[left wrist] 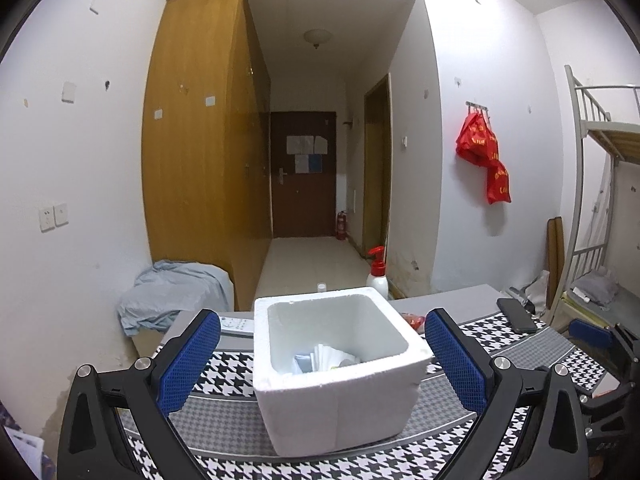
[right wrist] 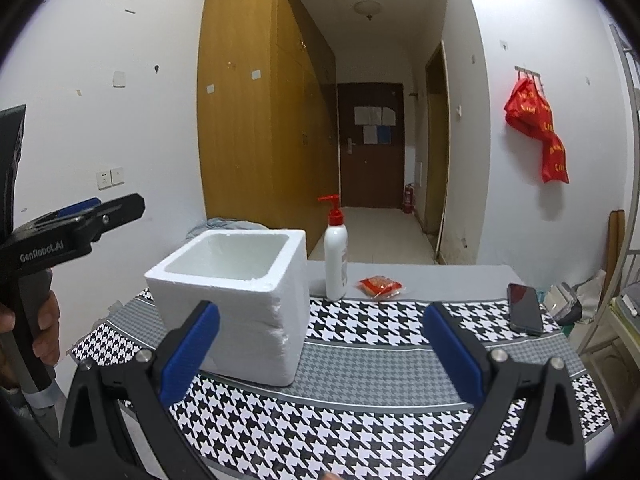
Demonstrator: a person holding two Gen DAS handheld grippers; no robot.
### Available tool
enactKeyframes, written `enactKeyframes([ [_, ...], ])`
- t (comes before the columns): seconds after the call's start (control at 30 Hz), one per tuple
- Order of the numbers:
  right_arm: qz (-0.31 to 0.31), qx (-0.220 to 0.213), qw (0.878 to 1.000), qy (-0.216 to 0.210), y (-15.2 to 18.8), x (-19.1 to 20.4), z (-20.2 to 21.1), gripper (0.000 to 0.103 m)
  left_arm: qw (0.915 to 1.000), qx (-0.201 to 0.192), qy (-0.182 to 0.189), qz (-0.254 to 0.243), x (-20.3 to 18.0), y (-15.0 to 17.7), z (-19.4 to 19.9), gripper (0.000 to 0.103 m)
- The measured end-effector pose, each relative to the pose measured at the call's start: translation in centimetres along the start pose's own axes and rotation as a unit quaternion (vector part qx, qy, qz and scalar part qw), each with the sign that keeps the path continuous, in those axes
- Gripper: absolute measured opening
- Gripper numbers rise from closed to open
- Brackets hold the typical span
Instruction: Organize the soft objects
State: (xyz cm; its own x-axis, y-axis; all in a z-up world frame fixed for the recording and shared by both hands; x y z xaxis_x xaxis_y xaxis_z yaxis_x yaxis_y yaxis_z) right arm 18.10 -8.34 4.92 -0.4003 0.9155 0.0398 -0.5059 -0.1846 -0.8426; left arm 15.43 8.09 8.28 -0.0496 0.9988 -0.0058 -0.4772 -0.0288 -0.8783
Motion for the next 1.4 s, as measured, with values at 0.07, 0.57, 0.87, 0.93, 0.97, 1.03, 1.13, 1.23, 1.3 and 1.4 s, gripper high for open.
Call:
enactKeyframes([
  [0.07,0.002,-0.006,1.0,0.0,0.1,0.1,0.7,0.103,1.0,-0.005,0.002,-0.003,-0.3,0.2,0.8,0.102],
  [0.57,0.001,-0.044,0.999,0.003,1.9,0.8,5.5,0.103,0.9994,-0.032,0.006,-0.01,-2.0,3.2,5.4,0.102],
  [0.87,0.0,-0.063,0.998,0.002,3.4,1.2,7.6,0.103,0.9989,-0.046,0.002,-0.007,-2.8,5.5,7.7,0.102],
  [0.93,-0.003,-0.067,0.998,0.001,3.7,1.0,8.0,0.103,0.9989,-0.046,0.004,-0.007,-3.0,6.0,7.9,0.102],
  [0.97,-0.005,-0.067,0.998,0.0,3.9,1.0,8.1,0.103,0.9989,-0.046,0.006,-0.007,-3.1,6.2,8.1,0.102],
  [1.03,-0.006,-0.068,0.998,0.0,4.2,0.9,8.4,0.103,0.9988,-0.049,0.004,-0.007,-3.4,6.8,8.3,0.102],
  [1.13,-0.007,-0.072,0.997,0.001,4.7,0.9,8.9,0.103,0.9986,-0.052,0.005,-0.004,-3.4,7.7,8.8,0.102],
  [1.23,-0.008,-0.075,0.997,0.0,5.4,1.0,9.4,0.103,0.9987,-0.05,0.008,0.001,-3.3,8.6,9.2,0.102],
  [1.3,-0.003,-0.074,0.997,0.0,5.9,1.3,9.6,0.103,0.9986,-0.052,0.011,0.008,-3.0,9.4,9.5,0.102],
  [1.4,0.0,-0.076,0.997,0.0,6.9,1.7,9.9,0.103,0.9981,-0.061,0.008,0.009,-3.0,10.5,10.1,0.102],
])
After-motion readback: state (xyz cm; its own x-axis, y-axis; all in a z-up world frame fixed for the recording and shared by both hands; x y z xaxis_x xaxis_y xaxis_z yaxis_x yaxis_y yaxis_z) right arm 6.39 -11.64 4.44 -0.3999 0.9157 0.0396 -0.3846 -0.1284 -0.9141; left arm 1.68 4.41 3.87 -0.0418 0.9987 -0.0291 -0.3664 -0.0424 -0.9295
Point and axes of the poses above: each gripper's, at about its wrist camera, not at the fingertips, and z roughly against the way its jaws point, x to its left, y to its underside, the point moved 1 cm from there along -z, roughly the way its jaws point, and after that the axes turned 14 degrees about x, right-handed, at the moved point
